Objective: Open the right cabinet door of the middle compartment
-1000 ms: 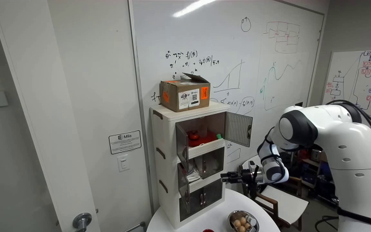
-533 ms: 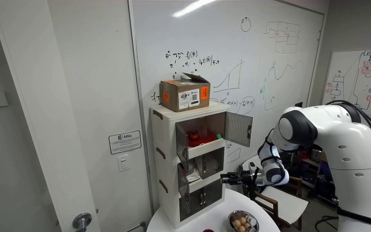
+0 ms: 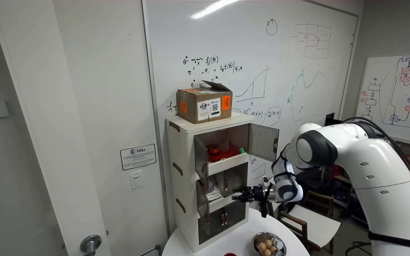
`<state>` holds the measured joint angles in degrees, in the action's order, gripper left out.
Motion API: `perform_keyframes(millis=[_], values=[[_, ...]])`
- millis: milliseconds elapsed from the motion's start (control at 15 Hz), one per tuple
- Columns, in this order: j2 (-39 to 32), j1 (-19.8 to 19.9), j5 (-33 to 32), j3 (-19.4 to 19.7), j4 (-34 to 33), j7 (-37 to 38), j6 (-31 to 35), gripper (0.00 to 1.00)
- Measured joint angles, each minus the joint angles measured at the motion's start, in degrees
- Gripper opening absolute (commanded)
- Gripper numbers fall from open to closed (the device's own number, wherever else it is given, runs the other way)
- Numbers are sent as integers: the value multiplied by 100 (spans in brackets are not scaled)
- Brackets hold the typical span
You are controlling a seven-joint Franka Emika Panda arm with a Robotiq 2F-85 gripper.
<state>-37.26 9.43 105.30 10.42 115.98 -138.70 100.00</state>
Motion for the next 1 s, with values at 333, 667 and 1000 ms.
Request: perform_keyframes(millis=[333,667,1000], values=[[-584,-176,188,-43,-752,-188,439,100],[-963,-63,632,-39,-1388,-270,618,100],[-1169,24,821,-38,-1739,-310,657,100]])
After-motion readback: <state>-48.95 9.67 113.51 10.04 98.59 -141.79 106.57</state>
